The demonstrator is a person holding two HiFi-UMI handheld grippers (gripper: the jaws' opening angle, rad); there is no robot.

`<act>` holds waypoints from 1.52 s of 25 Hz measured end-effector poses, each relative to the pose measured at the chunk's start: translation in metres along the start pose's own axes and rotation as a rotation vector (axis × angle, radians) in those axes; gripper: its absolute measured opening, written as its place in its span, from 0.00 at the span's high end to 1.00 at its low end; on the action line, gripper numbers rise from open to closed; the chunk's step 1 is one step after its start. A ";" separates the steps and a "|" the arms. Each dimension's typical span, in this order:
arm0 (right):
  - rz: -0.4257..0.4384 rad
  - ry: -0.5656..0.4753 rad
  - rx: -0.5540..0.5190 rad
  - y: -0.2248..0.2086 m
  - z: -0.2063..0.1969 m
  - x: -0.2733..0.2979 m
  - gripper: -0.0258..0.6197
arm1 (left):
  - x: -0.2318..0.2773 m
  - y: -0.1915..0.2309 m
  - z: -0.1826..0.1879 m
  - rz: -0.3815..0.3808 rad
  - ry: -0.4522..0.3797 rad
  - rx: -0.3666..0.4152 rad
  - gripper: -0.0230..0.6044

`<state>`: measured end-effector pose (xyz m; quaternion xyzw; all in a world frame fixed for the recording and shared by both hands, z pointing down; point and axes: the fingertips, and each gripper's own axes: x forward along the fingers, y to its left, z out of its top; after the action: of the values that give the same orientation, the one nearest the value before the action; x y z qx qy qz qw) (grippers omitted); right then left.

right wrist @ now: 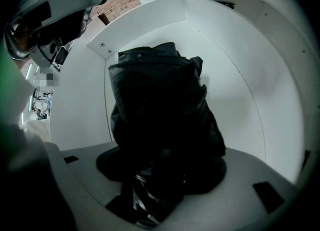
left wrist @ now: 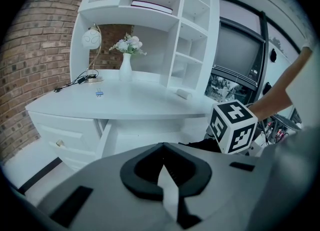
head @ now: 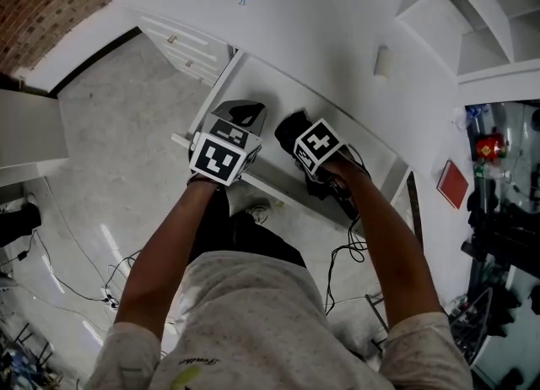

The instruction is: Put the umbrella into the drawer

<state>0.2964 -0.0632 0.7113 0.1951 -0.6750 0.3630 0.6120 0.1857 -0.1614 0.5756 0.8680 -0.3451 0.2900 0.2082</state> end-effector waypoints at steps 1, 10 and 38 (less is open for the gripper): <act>-0.001 -0.002 0.000 0.000 0.000 0.000 0.57 | 0.000 0.000 -0.001 0.001 0.004 -0.001 0.97; -0.009 -0.019 0.007 0.000 0.000 0.000 0.57 | -0.002 -0.003 -0.004 0.003 0.011 -0.005 0.97; -0.043 -0.161 0.076 0.011 0.016 -0.044 0.56 | -0.031 0.004 0.007 -0.001 -0.002 0.024 0.97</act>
<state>0.2855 -0.0754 0.6656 0.2612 -0.7034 0.3580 0.5557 0.1670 -0.1527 0.5510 0.8709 -0.3414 0.2933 0.1974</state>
